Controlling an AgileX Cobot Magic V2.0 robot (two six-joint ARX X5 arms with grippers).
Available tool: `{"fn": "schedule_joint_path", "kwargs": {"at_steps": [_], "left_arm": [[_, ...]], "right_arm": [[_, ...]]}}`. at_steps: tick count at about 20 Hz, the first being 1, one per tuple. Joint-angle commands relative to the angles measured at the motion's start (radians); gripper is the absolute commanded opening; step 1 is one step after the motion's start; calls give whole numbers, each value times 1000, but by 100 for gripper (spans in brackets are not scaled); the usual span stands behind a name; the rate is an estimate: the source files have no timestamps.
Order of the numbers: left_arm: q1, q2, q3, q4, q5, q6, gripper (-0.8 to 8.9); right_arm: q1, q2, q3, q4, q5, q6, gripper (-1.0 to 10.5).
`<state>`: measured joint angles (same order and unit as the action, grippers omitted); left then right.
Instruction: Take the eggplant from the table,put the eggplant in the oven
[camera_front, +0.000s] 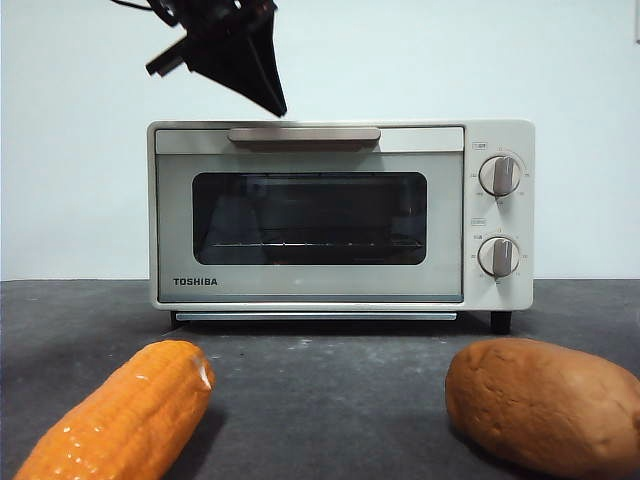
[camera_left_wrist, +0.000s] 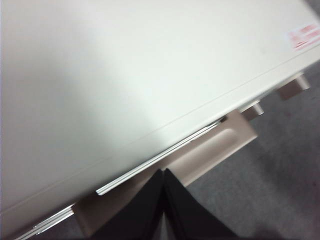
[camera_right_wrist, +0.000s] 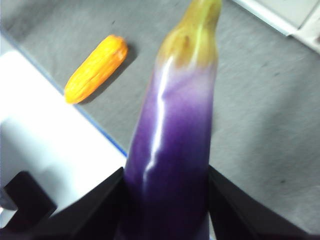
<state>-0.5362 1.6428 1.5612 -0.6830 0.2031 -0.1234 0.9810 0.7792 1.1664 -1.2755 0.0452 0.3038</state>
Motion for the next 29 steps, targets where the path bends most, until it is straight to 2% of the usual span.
{"fn": "schedule_joint_path", "kwargs": {"at_steps": [1,4,12,17,24,26,29], "left_arm": [[-16,47,40,-14,-24,42,6],[-22,73,40,-44,-27,60,6],[-79,72,56,-260,-27,90,6],[-149,55,57,-424,60,136,6],[-227,-4,57,-482,58,146,6],[-232,-34,57,-443,18,146,6],[-232,-64,57,-323,-152,145,6]], "right_arm": [[11,-20,19,6,21,11,186],[11,-38,19,6,35,11,186],[11,-35,19,11,94,2,186],[12,-35,19,15,93,-4,186],[12,1,19,29,85,-47,186],[12,22,19,46,86,-63,186],[12,53,19,80,85,-87,186]]}}
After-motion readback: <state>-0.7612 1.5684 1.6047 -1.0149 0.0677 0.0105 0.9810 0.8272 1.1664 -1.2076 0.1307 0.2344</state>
